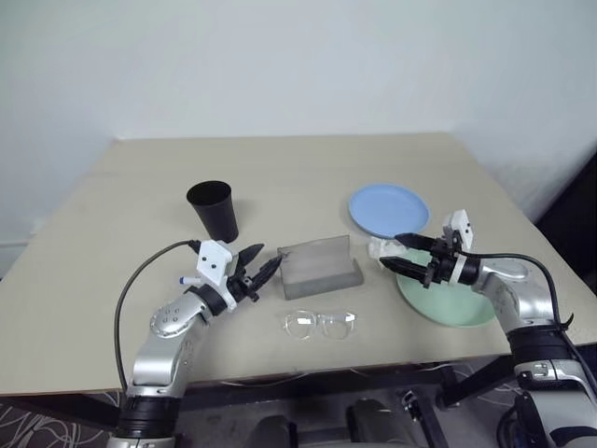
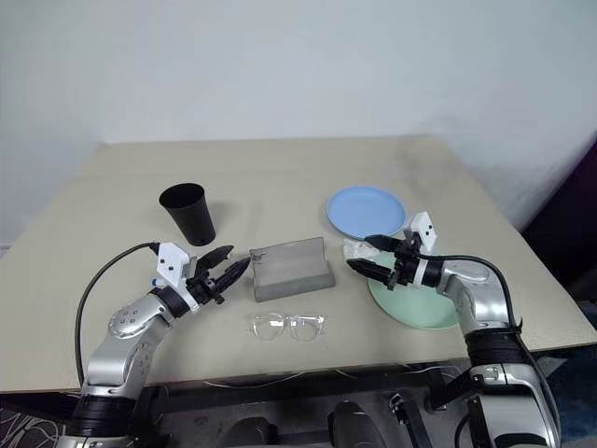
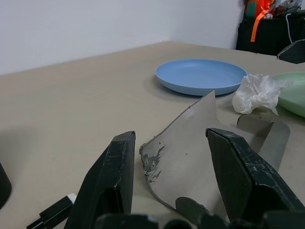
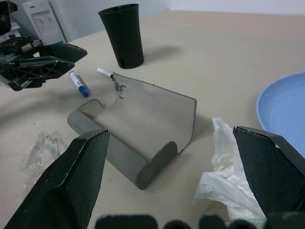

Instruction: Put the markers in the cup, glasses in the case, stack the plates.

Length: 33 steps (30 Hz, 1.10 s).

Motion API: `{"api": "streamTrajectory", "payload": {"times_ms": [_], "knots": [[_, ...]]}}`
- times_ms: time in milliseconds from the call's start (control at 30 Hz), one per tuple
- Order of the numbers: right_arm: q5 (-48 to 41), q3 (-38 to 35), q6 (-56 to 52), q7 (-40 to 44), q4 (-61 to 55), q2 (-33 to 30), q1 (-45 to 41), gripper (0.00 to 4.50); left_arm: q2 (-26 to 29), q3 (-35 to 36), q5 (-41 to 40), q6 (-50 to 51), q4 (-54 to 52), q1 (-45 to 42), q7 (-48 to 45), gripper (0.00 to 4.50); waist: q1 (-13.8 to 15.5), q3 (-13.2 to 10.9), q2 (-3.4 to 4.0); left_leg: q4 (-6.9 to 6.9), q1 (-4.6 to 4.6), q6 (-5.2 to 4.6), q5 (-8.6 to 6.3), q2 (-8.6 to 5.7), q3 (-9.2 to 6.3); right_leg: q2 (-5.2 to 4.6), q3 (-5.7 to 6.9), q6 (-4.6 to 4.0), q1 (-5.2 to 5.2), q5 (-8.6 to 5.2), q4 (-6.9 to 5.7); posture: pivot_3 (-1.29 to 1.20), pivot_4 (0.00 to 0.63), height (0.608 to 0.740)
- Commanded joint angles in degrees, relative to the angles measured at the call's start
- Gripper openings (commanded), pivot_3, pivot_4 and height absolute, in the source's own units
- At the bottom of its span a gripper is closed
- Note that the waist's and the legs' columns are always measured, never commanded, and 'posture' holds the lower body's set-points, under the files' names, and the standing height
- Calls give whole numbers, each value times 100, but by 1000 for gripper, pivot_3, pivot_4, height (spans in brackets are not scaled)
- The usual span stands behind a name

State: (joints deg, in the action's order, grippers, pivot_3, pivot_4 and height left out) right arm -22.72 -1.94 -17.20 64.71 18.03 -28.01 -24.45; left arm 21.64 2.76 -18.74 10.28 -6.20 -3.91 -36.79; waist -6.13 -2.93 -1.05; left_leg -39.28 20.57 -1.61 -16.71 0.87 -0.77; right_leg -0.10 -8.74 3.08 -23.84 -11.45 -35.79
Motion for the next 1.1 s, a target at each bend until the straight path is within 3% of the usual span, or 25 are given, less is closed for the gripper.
{"api": "streamTrajectory", "payload": {"times_ms": [33,733,1100], "knots": [[-142,-168,-26,-61,-336,-73,27,4500,19,-51,-5,3,-271,-3,-14,2441,0,0,1,0,0,0,0,0,0,0,0,0,0,0,0,0,0,740],[-146,-666,-181,-729,-925,-514,512,4500,382,399,-602,252,-661,374,-488,2441,-1,-2,1,0,1,0,0,0,3,-2,-1,-1,-2,-1,1,0,0,740],[312,-677,31,-1313,-398,-656,250,4500,353,108,-660,376,-726,261,-763,2441,-1,-2,1,0,0,0,0,0,5,-2,-1,-3,-1,-2,4,0,0,740]]}}
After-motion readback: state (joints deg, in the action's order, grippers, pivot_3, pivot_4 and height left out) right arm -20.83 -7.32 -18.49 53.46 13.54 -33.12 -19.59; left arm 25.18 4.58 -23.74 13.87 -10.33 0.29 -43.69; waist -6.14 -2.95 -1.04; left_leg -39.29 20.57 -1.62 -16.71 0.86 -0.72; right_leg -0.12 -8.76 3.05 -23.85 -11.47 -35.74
